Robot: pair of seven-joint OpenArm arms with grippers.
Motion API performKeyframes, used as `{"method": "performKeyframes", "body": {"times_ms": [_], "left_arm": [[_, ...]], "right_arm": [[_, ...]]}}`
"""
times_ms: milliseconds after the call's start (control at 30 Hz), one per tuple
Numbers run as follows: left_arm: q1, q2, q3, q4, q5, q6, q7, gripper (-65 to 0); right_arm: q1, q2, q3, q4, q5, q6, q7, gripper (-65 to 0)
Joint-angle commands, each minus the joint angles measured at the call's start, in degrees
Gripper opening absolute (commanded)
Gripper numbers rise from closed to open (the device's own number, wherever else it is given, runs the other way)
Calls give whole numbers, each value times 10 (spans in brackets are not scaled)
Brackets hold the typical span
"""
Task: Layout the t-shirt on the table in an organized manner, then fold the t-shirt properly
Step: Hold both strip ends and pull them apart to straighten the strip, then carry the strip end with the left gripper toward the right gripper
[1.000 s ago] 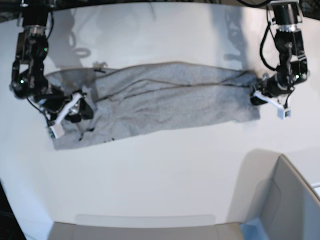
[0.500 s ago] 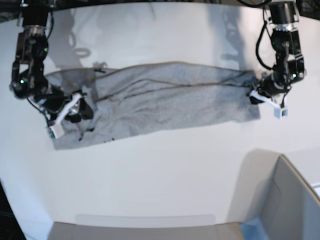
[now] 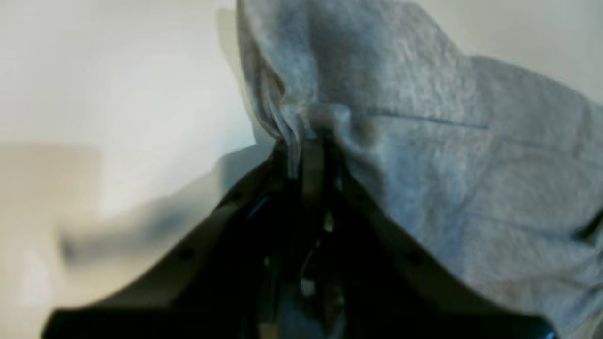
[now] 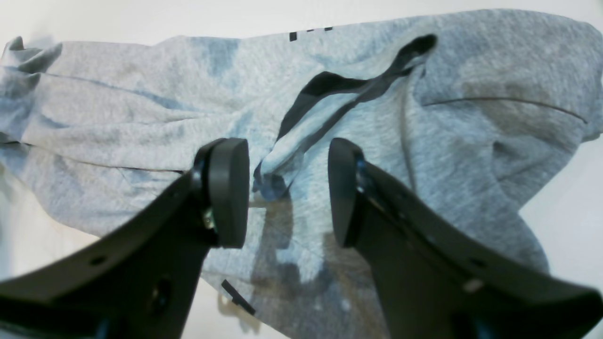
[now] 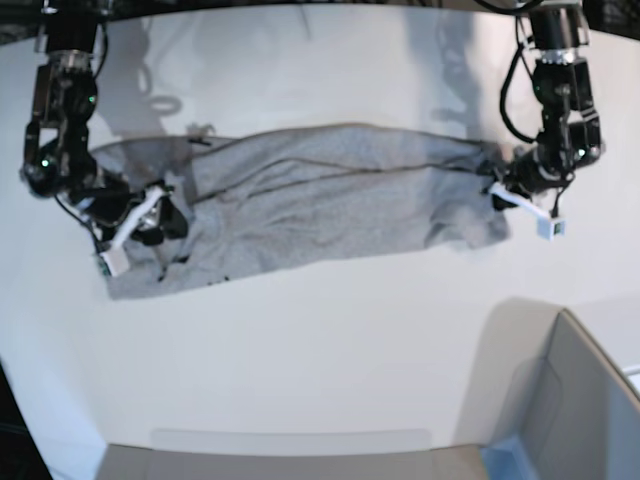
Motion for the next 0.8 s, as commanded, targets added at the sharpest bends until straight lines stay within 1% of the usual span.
{"method": "performKeyframes", "body": {"times_ms": [0,133,233,433,500,567,767], "left_arm": [[-5,-13,-21,8,2,1,-5,-650],[-5,-13,-62,10,1,1,-5,-650],[-5,-13,-80,18,0,1,-4,-650],[1,-11,-79,113,0,1,-3,-650],[1,-10,-80,143,0,1,19,-650],[-4,-9,-82,169,0,1,54,-650],[-19,49,-77,244,0,1,121,-650]], "right_arm": [[11,8,4,12,8,3,12,-376],[11,8,4,12,8,3,12,-376],[11,7,4,12,8,3,12,-376],[11,7,4,12,8,3,14,-376],[11,7,4,12,8,3,14,-376],[11,7,4,12,8,3,13,-376],[11,7,4,12,8,3,13,-376]]}}
